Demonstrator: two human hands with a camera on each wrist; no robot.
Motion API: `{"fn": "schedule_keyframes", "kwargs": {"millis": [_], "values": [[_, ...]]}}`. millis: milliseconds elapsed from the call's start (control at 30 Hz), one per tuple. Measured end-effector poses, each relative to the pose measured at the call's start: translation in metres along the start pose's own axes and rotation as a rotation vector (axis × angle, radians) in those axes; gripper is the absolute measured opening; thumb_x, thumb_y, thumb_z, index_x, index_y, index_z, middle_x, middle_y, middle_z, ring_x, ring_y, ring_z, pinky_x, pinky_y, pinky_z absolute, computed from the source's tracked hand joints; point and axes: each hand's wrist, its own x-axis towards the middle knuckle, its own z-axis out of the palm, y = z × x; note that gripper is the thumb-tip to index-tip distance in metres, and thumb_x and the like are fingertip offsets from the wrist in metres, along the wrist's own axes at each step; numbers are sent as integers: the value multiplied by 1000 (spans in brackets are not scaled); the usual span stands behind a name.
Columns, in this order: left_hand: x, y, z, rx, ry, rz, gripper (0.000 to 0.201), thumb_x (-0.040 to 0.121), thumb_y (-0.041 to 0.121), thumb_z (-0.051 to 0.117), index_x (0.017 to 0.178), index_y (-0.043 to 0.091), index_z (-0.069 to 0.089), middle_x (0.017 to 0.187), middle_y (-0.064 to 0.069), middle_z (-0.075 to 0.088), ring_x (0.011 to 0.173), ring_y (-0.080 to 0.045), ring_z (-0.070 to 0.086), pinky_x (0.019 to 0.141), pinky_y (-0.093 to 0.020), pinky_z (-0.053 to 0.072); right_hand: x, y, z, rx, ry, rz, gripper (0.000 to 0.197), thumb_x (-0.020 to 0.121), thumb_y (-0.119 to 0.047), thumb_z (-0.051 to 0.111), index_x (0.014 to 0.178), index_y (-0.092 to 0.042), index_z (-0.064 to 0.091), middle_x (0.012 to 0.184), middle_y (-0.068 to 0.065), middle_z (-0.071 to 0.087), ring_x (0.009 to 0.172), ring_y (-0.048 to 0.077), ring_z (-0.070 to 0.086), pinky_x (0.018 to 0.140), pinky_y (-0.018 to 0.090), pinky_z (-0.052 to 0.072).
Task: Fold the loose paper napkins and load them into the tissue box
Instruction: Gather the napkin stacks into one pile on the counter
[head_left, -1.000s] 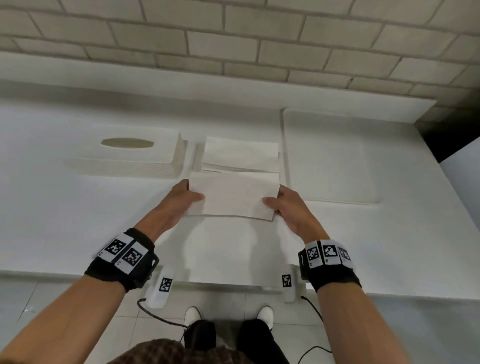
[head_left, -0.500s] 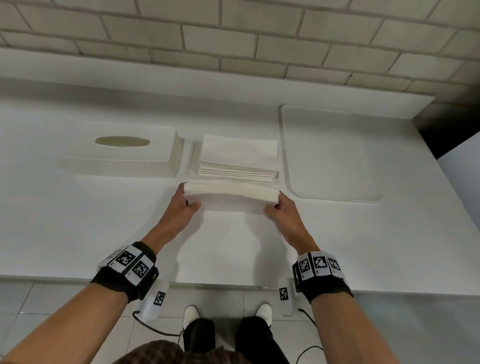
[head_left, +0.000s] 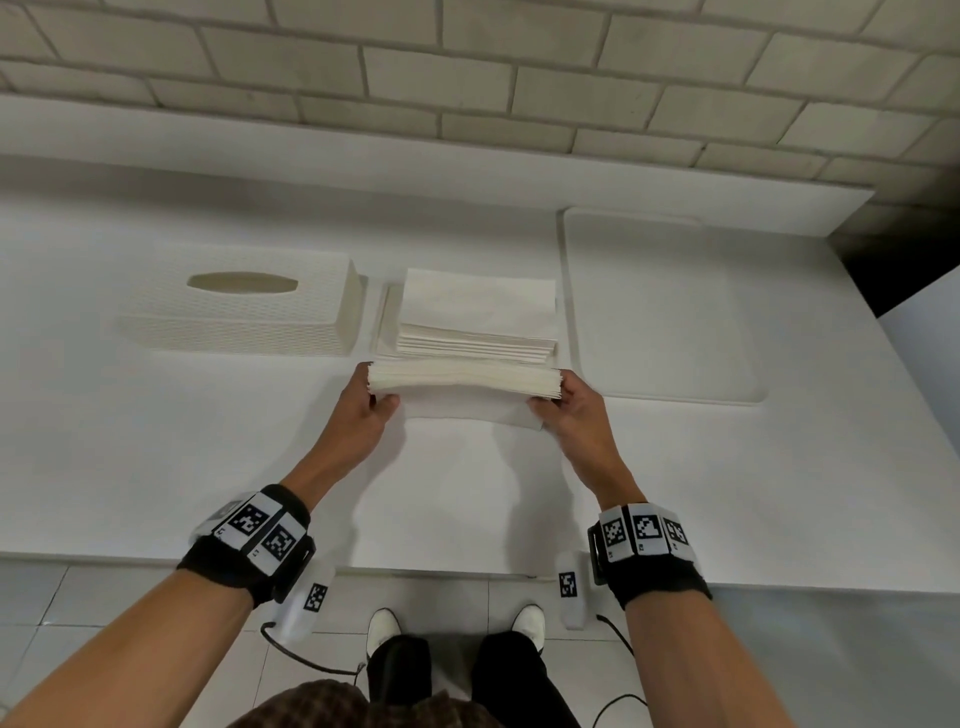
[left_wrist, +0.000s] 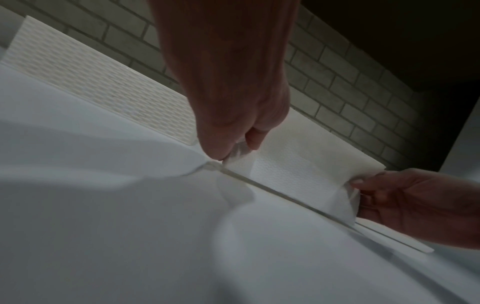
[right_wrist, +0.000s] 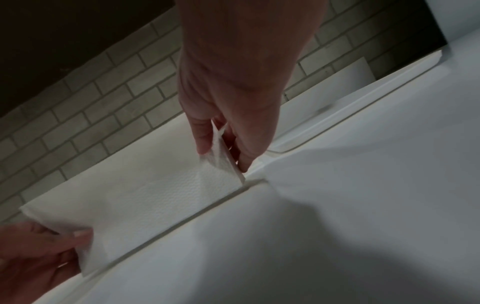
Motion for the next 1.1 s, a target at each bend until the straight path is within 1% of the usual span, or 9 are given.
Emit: {"fn": "schedule_keyframes", "kwargs": {"millis": [167, 333, 433, 567, 633, 767, 867, 933, 1100], "values": [[5, -8, -2, 48, 17, 20, 49, 95, 12, 52, 139, 19, 34, 127, -15, 56, 120, -29, 53, 107, -48, 41, -3, 5, -2, -13, -27, 35, 35, 89, 3, 57, 119, -14, 62, 107, 3, 72, 87, 9, 65, 81, 25, 48], [3, -8, 2, 59, 26, 51, 35, 98, 3, 47, 130, 16, 40, 107, -3, 62, 96, -12, 59, 87, -16, 45, -4, 4, -3, -32, -39, 26, 36, 91, 5, 54, 123, -12, 61, 114, 0, 69, 94, 2, 63, 81, 18, 46], [0, -6, 3, 55, 45, 80, 36, 98, 4, 47, 131, 16, 40, 108, -9, 61, 95, -17, 56, 86, -23, 44, -5, 3, -4, -48, -40, 32, 35, 92, 4, 54, 121, -14, 62, 117, 1, 70, 102, 7, 64, 87, 20, 47], [-1, -3, 4, 38, 70, 95, 31, 97, 1, 47, 125, 15, 45, 112, 4, 59, 96, 1, 56, 81, -7, 42, -6, 0, -3, -80, -25, 17, 32, 93, 2, 55, 115, -20, 63, 111, -4, 70, 97, 3, 65, 85, 19, 46], [-2, 6, 3, 15, 96, 102, 26, 97, 3, 49, 120, 17, 47, 108, 6, 61, 96, 2, 57, 81, -10, 43, -4, -7, -3, -92, 10, 9, 29, 93, 1, 56, 115, -16, 62, 104, -4, 69, 89, 3, 64, 79, 20, 46], [22, 44, -8, -134, 192, 46, 15, 90, 6, 62, 99, 18, 63, 99, -13, 65, 91, -20, 60, 85, -32, 48, 20, -46, -7, -39, 144, -2, 25, 90, -4, 63, 114, -10, 63, 94, -1, 69, 80, 5, 63, 71, 18, 49], [53, 86, -14, -211, 233, -19, 20, 83, 4, 67, 80, 24, 69, 89, -6, 67, 80, -18, 60, 74, -32, 48, 57, -81, -9, -46, 241, -15, 24, 86, -6, 68, 110, -5, 68, 100, 8, 73, 89, 19, 69, 82, 30, 56], [73, 107, -15, -232, 243, -68, 19, 81, 0, 68, 79, 19, 70, 87, -4, 70, 78, -17, 64, 71, -29, 51, 80, -97, -8, -117, 286, -1, 21, 83, -8, 70, 103, -6, 73, 98, 11, 75, 92, 25, 71, 89, 37, 57], [111, 118, -12, -191, 291, -256, 16, 76, -1, 75, 86, 7, 64, 86, -7, 64, 84, -23, 62, 82, -36, 55, 107, -107, -2, -260, 342, 113, 7, 83, -5, 67, 86, -3, 74, 90, 15, 74, 78, 20, 63, 75, 35, 54]]}}
